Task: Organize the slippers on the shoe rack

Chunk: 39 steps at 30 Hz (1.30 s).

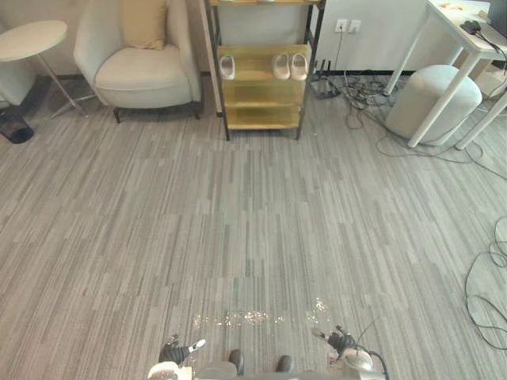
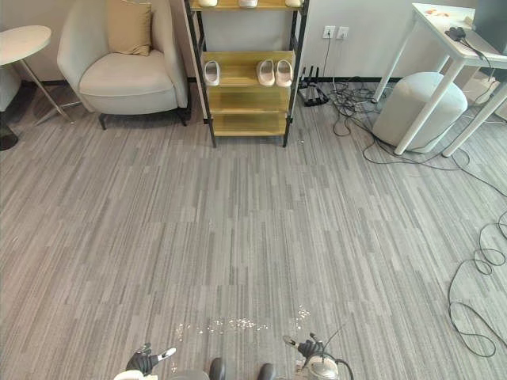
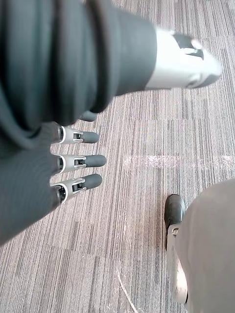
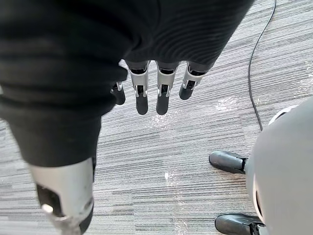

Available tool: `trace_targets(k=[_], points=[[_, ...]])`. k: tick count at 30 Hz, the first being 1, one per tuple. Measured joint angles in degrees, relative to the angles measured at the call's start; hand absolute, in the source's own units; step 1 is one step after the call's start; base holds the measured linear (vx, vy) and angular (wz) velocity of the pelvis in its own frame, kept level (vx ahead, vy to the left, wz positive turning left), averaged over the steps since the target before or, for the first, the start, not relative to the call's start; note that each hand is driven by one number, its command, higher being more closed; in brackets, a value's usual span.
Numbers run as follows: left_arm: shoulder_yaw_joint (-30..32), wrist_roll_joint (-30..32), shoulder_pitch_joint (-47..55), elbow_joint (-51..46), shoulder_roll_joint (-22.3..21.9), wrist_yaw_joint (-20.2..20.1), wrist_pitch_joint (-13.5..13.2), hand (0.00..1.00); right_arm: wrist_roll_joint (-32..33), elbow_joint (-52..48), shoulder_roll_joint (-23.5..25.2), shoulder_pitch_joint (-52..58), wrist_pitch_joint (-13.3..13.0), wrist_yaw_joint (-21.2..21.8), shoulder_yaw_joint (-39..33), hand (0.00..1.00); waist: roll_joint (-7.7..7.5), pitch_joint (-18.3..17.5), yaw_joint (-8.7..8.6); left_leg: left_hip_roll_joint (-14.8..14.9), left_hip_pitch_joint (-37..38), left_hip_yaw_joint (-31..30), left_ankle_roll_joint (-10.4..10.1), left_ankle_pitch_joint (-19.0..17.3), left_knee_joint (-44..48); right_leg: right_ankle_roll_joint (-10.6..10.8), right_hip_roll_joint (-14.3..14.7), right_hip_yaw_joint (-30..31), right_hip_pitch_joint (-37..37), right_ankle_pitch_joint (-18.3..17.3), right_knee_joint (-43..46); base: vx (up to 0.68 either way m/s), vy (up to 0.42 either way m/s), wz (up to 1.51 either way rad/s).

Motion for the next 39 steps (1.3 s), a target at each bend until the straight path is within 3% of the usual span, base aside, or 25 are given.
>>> trace_targets(k=[32,35,37,39], points=[[0.0,-1.2,-0.5,0.0,0.7,-0.2,0.0,0.00,-0.2,1.1,0.0,-0.4,0.0,-0.1,-0.5,0.00,-0.87,0.5,0.07,-0.3,-1.3,-1.8,-0.1,-0.1,1.3,0.0,-0.2,-2.1,0.1,-0.1,0.2,0.00,-0.003,0.03],[0.0,-1.3,-1.6,-0.1,1.0,-0.2,0.0,0.00,-0.1,1.1,-0.1,-0.6,0.0,-0.1,-1.4,0.00,-1.18,1.7,0.17,-0.5,-6.9,-1.3,-0.5,-4.1,11.5,-0.9,-0.7,-2.7,-0.2,-0.8,0.3,-0.03,0.027,0.22],[0.0,-1.7,-1.6,-0.1,1.1,-0.2,0.0,0.00,-0.1,1.1,-0.2,-0.6,0.0,-0.2,-1.7,0.00,-0.60,2.2,0.38,0.3,-12.8,2.5,-1.9,-6.4,25.0,-2.3,-0.7,-2.7,0.4,-2.4,0.0,-0.08,0.055,0.05],[1.1,-2.6,-1.3,-0.3,0.2,-0.1,0.1,0.00,-0.1,1.1,-1.3,-0.3,0.0,-0.2,-1.5,0.00,1.37,3.2,0.66,3.4,-18.2,8.3,-1.7,-5.8,40.1,-3.5,-0.5,-2.0,2.5,-3.1,0.3,-0.03,0.051,-0.28]])
